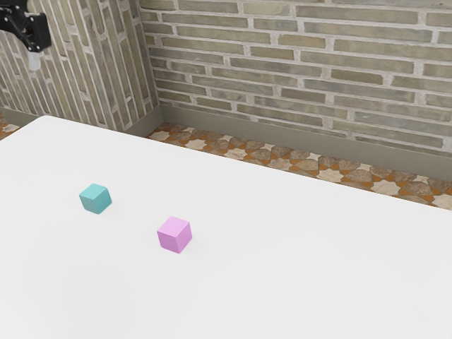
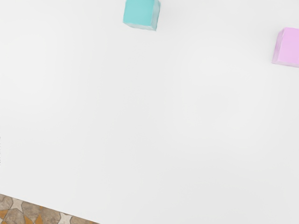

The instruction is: Pick up the blue block with one arm, and put the blue block on the pink block with one arm

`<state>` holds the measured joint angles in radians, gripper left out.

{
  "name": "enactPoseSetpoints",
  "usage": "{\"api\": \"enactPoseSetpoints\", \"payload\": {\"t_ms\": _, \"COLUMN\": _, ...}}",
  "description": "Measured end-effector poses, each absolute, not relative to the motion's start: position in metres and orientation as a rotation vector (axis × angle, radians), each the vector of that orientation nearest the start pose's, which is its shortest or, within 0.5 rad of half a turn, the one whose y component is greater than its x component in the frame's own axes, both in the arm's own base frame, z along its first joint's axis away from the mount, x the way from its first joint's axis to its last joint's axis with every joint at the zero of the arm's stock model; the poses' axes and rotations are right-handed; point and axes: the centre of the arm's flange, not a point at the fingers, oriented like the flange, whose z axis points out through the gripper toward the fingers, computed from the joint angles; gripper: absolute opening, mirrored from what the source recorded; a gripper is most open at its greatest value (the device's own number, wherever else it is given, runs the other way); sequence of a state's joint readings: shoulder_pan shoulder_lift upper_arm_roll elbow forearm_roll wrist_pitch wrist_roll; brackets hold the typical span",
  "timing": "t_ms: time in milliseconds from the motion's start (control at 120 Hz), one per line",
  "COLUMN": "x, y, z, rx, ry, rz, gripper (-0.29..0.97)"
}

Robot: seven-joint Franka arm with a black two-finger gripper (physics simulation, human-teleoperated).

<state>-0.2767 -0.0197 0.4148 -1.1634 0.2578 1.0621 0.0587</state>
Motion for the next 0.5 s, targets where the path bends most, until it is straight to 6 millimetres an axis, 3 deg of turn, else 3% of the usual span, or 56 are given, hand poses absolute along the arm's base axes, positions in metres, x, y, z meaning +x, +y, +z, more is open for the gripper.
{"api": "enactPoseSetpoints", "payload": {"t_ms": 250, "x": 0.485, "y": 0.137, "z": 0.759, "rx": -2.893, "ry": -0.347, "rz": 0.068, "gripper": 0.68}}
{"api": "enactPoseSetpoints", "payload": {"t_ms": 350, "x": 0.511, "y": 0.122, "z": 0.698, "rx": -2.907, "ry": -0.261, "rz": 0.178, "gripper": 0.68}}
{"api": "enactPoseSetpoints", "payload": {"t_ms": 500, "x": 0.541, "y": 0.066, "z": 0.624, "rx": -2.914, "ry": -0.054, "rz": 0.226, "gripper": 0.68}}
